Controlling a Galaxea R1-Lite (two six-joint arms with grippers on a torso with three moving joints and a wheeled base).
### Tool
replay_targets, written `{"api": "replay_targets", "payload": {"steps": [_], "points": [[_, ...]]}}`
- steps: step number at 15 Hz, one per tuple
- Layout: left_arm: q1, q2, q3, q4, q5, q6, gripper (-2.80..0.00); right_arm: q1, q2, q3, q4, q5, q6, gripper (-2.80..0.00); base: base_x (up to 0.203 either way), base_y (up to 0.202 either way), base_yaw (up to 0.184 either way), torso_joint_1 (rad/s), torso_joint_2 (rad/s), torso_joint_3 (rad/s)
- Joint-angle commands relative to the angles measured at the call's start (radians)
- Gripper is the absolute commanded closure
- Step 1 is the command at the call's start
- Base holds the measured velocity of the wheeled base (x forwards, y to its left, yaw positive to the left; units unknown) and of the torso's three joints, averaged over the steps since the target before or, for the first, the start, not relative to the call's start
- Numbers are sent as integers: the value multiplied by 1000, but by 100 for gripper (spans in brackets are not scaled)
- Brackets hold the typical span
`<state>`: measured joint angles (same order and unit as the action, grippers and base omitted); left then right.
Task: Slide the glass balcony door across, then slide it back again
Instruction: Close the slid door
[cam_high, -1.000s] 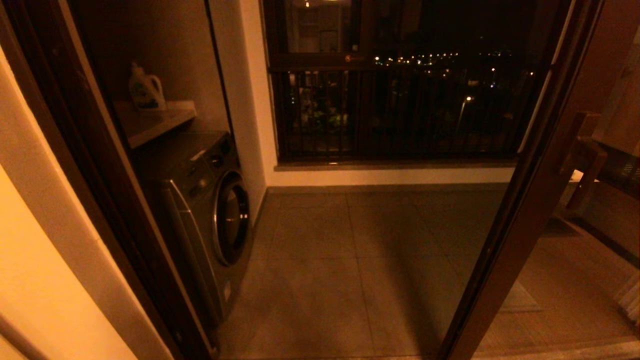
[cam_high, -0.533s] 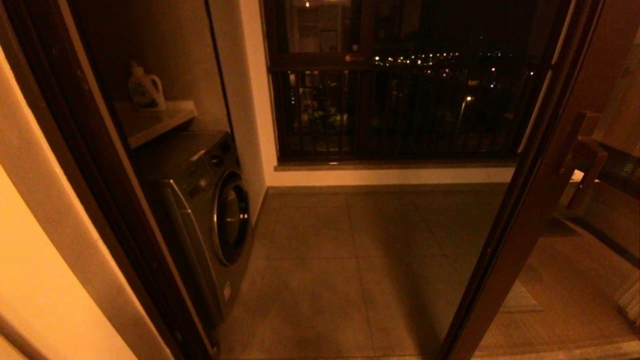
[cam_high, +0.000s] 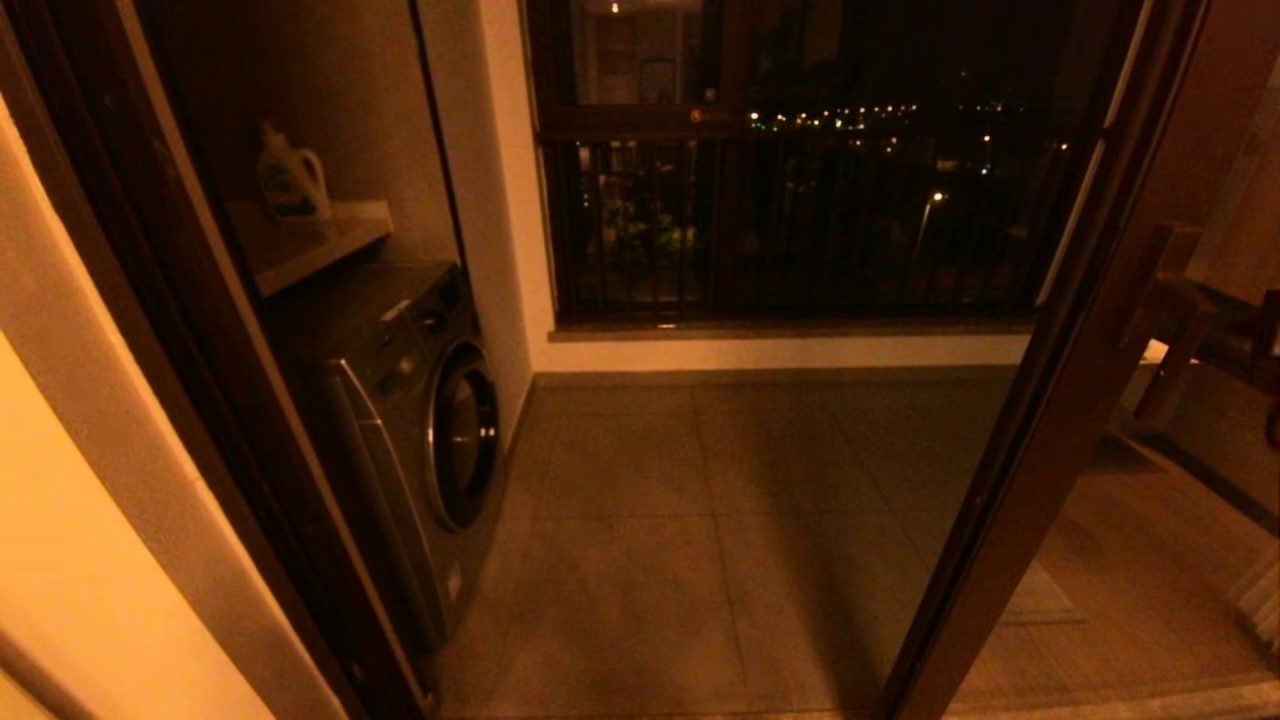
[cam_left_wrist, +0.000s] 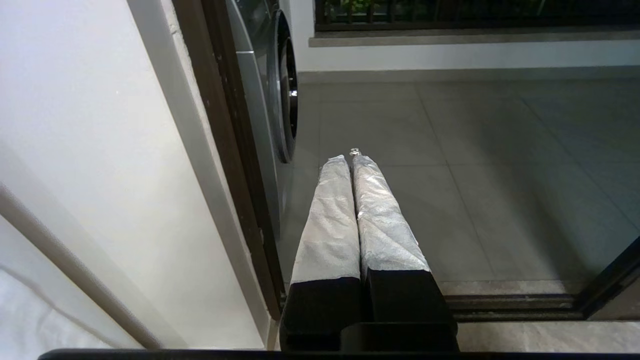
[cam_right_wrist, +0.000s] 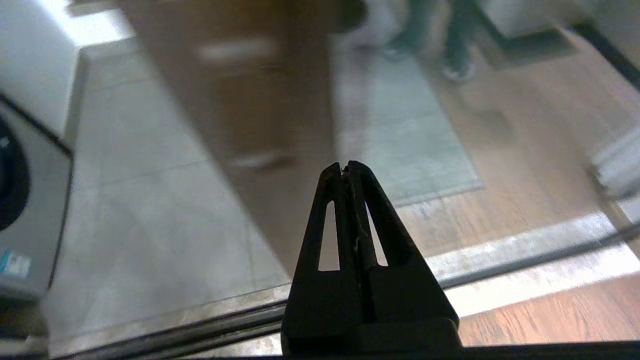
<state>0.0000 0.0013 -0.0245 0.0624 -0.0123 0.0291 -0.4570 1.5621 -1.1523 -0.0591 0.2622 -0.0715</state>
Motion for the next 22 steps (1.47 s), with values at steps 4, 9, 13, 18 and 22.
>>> {"api": "replay_targets", "payload": {"steps": [4,9,13,18,22], "points": [[0,0,0,1,0,0,0,41,15,-4,-2,-3,1,0,0,0,0,0,0,0],[0,0,0,1,0,0,0,42,34,-24,-5,-1,1,0,0,0,0,0,0,0],[0,0,0,1,0,0,0,54,53,-58,-5,0,13,0,0,0,0,0,0,0],[0,0,0,1,0,-1,0,97,61,-61,-5,-1,23,0,0,0,0,0,0,0],[0,0,0,1,3,-5,0,136,61,-55,-5,-1,41,0,0,0,0,0,0,0]]}}
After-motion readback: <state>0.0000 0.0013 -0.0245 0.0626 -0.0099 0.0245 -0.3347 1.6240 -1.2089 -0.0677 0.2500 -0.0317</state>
